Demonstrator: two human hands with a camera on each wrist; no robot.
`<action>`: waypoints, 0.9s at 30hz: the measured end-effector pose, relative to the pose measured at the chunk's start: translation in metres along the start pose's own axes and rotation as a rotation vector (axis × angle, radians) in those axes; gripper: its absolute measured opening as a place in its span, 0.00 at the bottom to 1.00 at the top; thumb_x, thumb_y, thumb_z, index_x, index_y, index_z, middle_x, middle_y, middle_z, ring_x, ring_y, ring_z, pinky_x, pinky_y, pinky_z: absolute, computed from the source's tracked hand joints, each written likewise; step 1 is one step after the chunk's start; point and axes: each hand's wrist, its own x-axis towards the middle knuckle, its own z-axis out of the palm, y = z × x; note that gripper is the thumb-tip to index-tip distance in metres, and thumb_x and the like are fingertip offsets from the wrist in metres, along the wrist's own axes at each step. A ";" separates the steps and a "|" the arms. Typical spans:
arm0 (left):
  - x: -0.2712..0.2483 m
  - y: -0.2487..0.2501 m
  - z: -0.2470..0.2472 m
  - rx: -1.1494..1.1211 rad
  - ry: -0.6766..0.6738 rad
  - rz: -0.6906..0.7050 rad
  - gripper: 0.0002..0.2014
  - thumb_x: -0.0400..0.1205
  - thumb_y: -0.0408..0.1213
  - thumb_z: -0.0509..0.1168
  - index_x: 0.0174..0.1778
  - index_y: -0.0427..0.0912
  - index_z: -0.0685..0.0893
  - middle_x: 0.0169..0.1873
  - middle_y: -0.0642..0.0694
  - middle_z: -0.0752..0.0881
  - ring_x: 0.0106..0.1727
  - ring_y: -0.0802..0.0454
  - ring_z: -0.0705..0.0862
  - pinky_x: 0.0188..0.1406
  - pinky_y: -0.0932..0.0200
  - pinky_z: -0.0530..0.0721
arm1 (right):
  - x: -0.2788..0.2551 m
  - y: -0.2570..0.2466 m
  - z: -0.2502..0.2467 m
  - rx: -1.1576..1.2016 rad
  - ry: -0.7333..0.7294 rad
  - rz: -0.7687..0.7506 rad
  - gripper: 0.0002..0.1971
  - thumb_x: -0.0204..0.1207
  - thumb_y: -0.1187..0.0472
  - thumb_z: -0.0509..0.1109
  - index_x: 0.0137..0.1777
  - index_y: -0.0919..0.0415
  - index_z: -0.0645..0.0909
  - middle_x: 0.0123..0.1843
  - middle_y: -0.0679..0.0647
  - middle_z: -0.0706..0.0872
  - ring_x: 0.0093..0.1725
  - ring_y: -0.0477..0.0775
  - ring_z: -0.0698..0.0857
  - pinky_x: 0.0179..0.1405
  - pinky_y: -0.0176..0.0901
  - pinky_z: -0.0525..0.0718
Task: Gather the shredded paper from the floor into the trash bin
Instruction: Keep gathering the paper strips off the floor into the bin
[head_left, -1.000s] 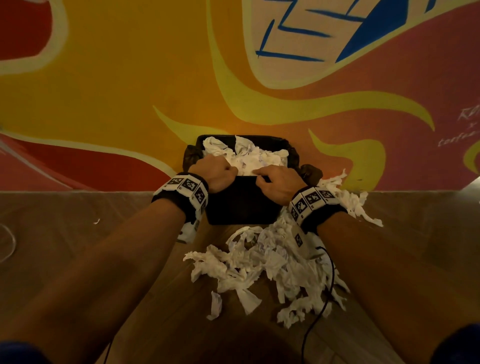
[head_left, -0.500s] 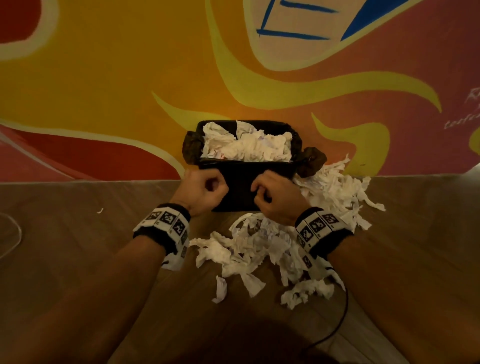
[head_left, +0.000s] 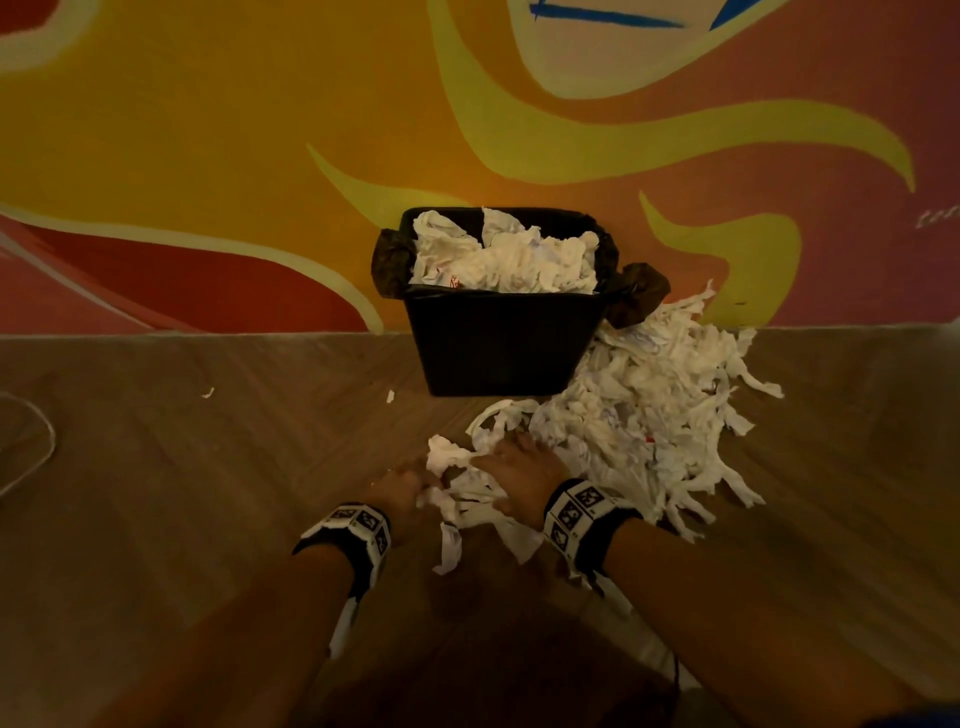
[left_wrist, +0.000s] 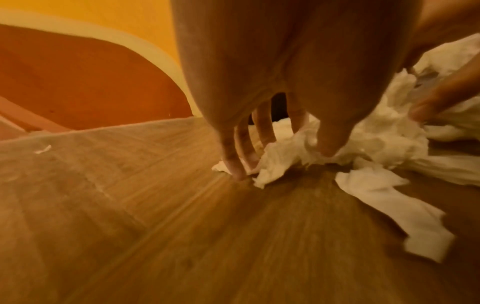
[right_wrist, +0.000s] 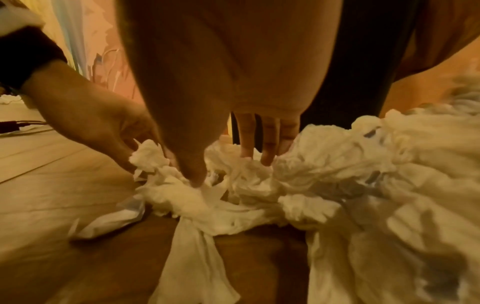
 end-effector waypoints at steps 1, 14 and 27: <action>-0.001 0.002 0.004 -0.026 0.021 0.002 0.18 0.81 0.46 0.65 0.67 0.54 0.79 0.70 0.46 0.77 0.68 0.46 0.77 0.66 0.54 0.77 | 0.000 -0.001 0.003 -0.035 0.002 0.017 0.28 0.80 0.54 0.66 0.79 0.48 0.63 0.78 0.57 0.65 0.77 0.66 0.60 0.76 0.63 0.64; -0.003 -0.001 -0.005 -0.725 0.203 -0.145 0.13 0.84 0.28 0.59 0.42 0.44 0.87 0.42 0.47 0.87 0.48 0.48 0.84 0.47 0.56 0.81 | 0.013 0.017 0.008 0.344 0.247 0.016 0.13 0.82 0.52 0.58 0.58 0.58 0.77 0.63 0.52 0.73 0.58 0.51 0.75 0.61 0.44 0.74; 0.004 0.011 -0.024 -1.057 0.176 -0.168 0.16 0.84 0.58 0.56 0.51 0.52 0.82 0.39 0.59 0.86 0.45 0.55 0.82 0.50 0.61 0.77 | 0.009 0.017 -0.051 1.033 0.595 0.106 0.09 0.85 0.66 0.53 0.59 0.59 0.73 0.36 0.67 0.82 0.31 0.65 0.82 0.29 0.52 0.82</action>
